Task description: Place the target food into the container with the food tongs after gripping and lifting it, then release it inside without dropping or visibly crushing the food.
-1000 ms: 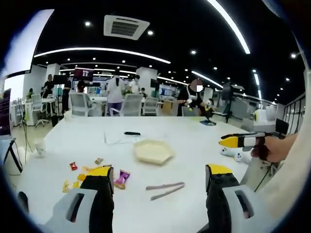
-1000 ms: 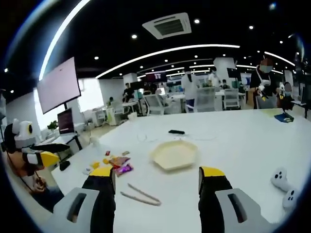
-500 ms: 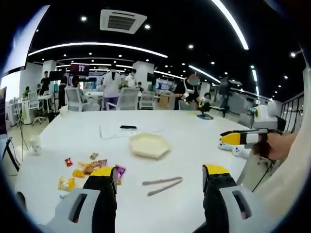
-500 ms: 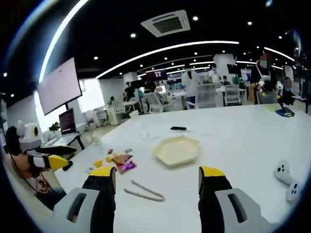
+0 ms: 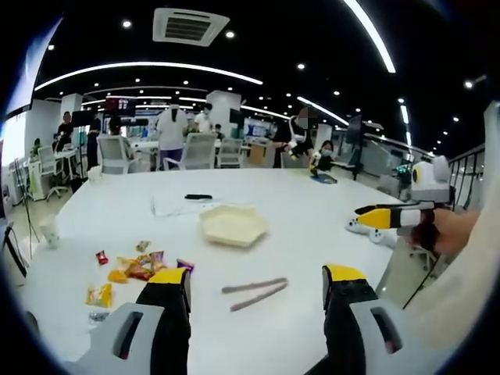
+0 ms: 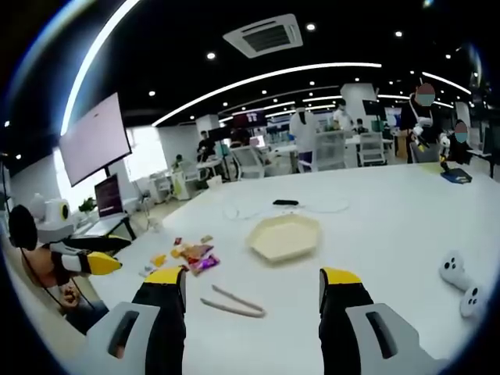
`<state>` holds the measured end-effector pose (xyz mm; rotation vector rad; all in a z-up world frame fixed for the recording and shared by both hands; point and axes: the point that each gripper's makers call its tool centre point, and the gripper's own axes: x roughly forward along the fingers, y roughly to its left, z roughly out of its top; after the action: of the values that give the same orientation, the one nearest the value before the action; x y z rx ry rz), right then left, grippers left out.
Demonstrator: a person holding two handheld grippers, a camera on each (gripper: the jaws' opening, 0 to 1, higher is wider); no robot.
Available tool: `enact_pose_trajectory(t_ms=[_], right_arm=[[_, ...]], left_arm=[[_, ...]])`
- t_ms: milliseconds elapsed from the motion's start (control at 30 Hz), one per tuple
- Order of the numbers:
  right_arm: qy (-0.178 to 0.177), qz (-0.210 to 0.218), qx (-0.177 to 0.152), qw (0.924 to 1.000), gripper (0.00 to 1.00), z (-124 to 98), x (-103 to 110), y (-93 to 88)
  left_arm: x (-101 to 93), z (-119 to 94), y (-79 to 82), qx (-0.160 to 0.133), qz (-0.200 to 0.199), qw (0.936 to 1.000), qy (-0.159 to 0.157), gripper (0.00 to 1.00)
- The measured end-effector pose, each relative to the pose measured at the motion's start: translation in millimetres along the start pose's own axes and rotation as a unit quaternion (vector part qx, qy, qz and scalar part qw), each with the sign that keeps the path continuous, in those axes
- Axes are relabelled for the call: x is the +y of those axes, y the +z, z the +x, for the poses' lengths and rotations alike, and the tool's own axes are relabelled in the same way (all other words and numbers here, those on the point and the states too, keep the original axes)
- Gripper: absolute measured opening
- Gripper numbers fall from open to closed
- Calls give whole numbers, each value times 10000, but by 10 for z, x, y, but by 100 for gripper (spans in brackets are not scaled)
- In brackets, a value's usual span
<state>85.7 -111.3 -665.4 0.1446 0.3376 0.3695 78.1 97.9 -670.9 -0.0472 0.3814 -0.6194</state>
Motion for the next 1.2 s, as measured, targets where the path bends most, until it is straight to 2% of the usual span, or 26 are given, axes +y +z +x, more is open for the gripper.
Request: enact_pose_trajectory(t_ms=[267,833,1100,1200], right_arm=[[21,11,-2,10000,69,-23,-9,3],[-2,7,-4,10000,69,-40,-49,28],[5,21,36,10000,68,-33,-44,-12],[37,12,75,10000,68,-22,-27,-33]], left_arm=[[24,58,-193,190,-157,9997,-15,63],[60,171,-269,414,-69,9991,-45,60],[79,191,-318,548,-26,9985,-87,58],[123,199,-356,618,6,9981,-15,60]])
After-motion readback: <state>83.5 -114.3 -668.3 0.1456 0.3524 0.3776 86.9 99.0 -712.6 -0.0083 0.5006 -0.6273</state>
